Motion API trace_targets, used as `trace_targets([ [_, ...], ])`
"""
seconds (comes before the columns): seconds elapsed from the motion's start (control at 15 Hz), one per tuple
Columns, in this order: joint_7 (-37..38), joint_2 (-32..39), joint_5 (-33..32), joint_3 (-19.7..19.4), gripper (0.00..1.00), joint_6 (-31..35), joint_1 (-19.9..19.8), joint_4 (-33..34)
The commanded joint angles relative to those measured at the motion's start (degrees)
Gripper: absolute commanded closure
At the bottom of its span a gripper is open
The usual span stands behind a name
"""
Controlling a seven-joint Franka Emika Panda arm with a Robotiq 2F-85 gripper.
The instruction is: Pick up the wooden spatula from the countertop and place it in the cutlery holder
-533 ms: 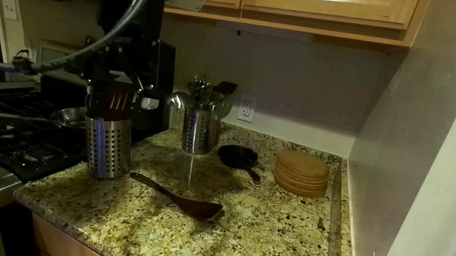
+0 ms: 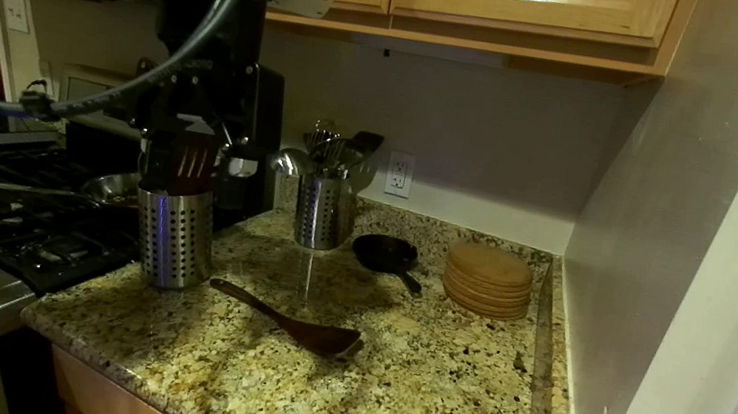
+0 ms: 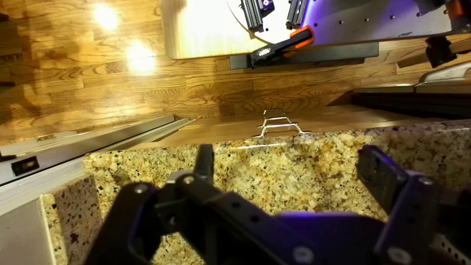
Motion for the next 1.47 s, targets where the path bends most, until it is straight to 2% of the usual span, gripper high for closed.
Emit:
trace_targets([
  [0.0, 0.42, -0.08, -0.36, -0.65, 0.00, -0.23, 0.81, 0.10],
  [0.4, 0.41, 4.18, 2.70, 0.65, 0.00, 3.71, 4.92, 2.66],
  [0.73, -0.77, 10.92, 4.85, 0.66, 0.00, 10.50, 7.53, 6.27],
  [1.13, -1.06, 18.12, 5.96, 1.50, 0.00, 16.27, 8.06, 9.48],
  [1.4, -0.15, 18.48, 5.24, 2.46, 0.00, 15.85, 7.43, 9.36],
])
